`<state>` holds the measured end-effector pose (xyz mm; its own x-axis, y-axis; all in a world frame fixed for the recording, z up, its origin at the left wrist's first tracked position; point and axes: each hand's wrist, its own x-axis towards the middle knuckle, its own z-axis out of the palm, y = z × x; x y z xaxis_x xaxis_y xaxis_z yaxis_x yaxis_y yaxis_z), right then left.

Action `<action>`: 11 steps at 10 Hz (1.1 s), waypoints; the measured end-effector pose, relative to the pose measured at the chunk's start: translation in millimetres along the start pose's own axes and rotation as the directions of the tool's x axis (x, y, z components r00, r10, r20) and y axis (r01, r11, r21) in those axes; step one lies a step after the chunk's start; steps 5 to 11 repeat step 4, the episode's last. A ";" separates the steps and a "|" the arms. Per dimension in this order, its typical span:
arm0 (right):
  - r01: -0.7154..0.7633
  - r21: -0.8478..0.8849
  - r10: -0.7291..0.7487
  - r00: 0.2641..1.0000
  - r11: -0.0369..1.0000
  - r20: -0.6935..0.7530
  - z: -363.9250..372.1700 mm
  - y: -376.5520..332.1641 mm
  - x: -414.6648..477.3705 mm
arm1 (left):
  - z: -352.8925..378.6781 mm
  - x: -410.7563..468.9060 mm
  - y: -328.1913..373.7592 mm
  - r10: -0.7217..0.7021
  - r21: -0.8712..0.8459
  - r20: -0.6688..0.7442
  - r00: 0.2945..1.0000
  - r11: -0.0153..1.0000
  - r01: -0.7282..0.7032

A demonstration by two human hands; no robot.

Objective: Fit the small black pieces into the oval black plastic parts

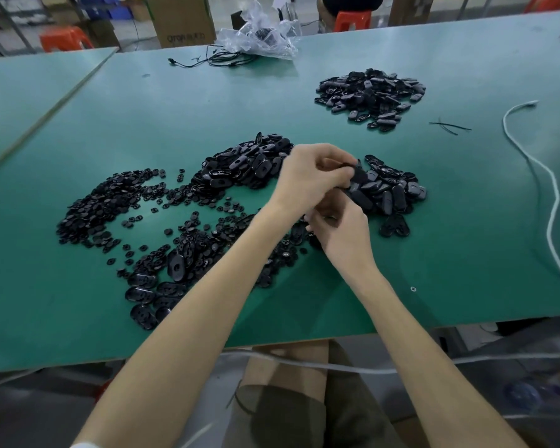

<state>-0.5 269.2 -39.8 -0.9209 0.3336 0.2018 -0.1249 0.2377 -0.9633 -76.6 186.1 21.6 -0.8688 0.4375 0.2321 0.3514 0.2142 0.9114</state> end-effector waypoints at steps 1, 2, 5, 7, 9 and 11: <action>-0.055 0.010 0.056 0.998 0.998 -0.016 -1.7 1.0 0.7 | 20.1 15.4 1.6 -0.004 0.131 0.090 0.996 0.991 -0.008; -0.078 -0.020 0.078 0.997 0.997 -0.010 -0.9 1.3 1.6 | 30.7 25.7 -2.8 -0.058 0.190 0.122 0.991 0.981 0.034; -0.090 0.005 0.090 0.996 0.996 -0.008 -1.5 1.9 2.3 | 33.4 27.2 -8.6 -0.034 0.165 0.152 0.988 0.986 0.008; -0.090 0.005 0.090 0.996 0.996 -0.008 -1.5 1.9 2.3 | 33.4 27.2 -8.6 -0.034 0.165 0.152 0.988 0.986 0.008; -0.090 0.005 0.090 0.996 0.996 -0.008 -1.5 1.9 2.3 | 33.4 27.2 -8.6 -0.034 0.165 0.152 0.988 0.986 0.008; -0.090 0.005 0.090 0.996 0.996 -0.008 -1.5 1.9 2.3 | 33.4 27.2 -8.6 -0.034 0.165 0.152 0.988 0.986 0.008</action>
